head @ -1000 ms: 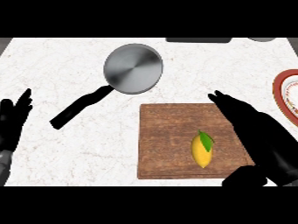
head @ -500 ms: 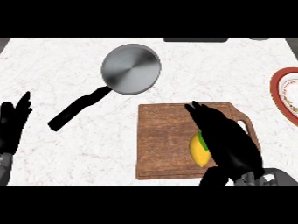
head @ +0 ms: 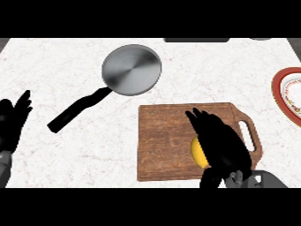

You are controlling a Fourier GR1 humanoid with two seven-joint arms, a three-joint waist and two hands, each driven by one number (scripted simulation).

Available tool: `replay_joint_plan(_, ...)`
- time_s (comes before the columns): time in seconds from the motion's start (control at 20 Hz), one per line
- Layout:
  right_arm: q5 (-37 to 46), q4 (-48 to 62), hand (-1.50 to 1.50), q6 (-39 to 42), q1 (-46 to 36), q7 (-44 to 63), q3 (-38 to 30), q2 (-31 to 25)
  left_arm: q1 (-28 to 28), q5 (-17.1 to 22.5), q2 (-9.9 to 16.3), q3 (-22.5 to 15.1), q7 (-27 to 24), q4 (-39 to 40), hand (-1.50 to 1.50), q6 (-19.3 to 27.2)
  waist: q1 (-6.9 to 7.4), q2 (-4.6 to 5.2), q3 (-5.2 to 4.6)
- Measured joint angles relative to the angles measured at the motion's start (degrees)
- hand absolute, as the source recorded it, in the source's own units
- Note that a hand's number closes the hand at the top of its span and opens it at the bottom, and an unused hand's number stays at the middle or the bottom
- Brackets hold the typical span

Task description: Pick the lemon from the cutting board and place it in the pan

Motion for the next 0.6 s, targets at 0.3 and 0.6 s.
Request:
replay_joint_plan(0.3, 3.22, 1.91, -1.50, 2.06, 1.11, -2.01, -1.60, 2.75, -0.29, -1.90, -1.19, 1.77, 0.44, 0.34, 0.00, -1.33, 0.01, -0.01, 0.00)
replay_joint_plan(0.6, 7.20, 5.21, -1.50, 3.10, 3.13, -6.29, -4.54, 4.08, 1.01, -4.15, -2.49, 3.71, 0.21, -0.90, 0.00, -2.68, 0.03, -0.01, 0.02)
